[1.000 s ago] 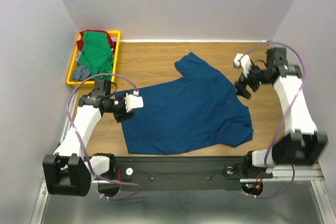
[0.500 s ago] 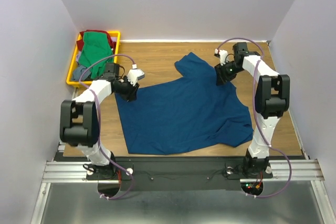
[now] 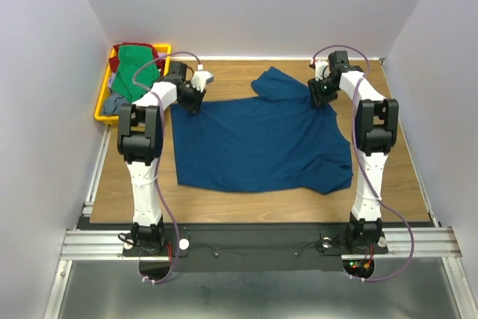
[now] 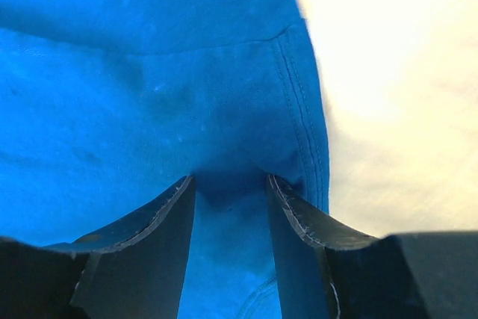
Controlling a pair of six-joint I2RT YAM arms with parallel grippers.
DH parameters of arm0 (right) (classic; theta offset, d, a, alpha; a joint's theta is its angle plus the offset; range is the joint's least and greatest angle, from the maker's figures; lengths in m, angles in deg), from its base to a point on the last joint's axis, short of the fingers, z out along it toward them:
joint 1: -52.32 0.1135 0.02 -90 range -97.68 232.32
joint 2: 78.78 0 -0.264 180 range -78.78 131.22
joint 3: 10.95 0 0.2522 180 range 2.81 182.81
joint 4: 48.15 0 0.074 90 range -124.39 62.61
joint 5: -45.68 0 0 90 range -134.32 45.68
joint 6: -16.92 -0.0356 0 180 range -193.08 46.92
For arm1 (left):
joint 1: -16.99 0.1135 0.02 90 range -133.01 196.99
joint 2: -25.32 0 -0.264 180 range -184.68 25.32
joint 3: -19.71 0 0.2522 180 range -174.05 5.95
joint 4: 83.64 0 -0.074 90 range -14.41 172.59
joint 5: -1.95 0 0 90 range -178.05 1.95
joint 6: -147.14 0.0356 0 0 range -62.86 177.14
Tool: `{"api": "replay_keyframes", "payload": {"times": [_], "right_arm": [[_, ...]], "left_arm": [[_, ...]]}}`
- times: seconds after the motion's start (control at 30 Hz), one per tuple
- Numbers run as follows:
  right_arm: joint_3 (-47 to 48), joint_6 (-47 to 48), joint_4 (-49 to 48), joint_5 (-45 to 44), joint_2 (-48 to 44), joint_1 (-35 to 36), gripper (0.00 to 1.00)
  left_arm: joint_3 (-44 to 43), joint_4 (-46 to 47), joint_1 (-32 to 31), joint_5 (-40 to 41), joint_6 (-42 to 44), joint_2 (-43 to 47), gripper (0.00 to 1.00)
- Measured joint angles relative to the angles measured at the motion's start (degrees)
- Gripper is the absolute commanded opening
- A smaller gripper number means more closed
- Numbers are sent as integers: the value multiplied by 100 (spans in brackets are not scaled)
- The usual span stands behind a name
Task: Fold and stack the t-shirts
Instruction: Flatten the tshirt out
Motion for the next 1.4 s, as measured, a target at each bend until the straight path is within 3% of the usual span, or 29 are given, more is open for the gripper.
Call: {"api": "replay_keyframes", "payload": {"times": [0.1, 0.13, 0.17, 0.23, 0.33, 0.43, 0.63, 0.73, 0.87, 1.03, 1.4], "right_arm": [[935, -118, -20, -243, 555, 0, 58], [1215, -151, -74, -308, 745, 0, 68], [1443, -168, -116, -343, 883, 0, 72], [1624, -199, -114, -345, 970, 0, 77], [1266, -142, -68, -164, 675, -31, 79], [291, 20, 116, 79, -168, -44, 79], [-1550, 522, 555, 299, -2881, -118, 69], [-2159, 686, 774, 424, -3593, -254, 70], [-2946, 807, 1202, 643, -3563, -723, 74], [-3388, 1019, 1541, 728, -3034, -1513, 73], [-3403, 1222, 1692, 1193, -2787, -1467, 72]], "left_arm": [[-1316, -170, 4, 240, -116, -813, 32], [-1646, -188, 11, 280, -133, -1010, 37], [-2000, -278, 17, 302, -151, -1198, 40], [-2409, -396, 44, 269, -129, -1401, 50], [-2514, -658, 61, 33, -13, -1252, 58], [-2109, -767, 90, -203, 96, -717, 59], [-562, -704, 83, -656, 225, 1523, 59], [129, -544, 55, -820, 254, 2350, 60], [1161, -417, 7, -940, 256, 2935, 62], [1958, -402, -76, -1008, 251, 2968, 62], [2334, -118, -107, -981, 234, 2968, 62]]}}
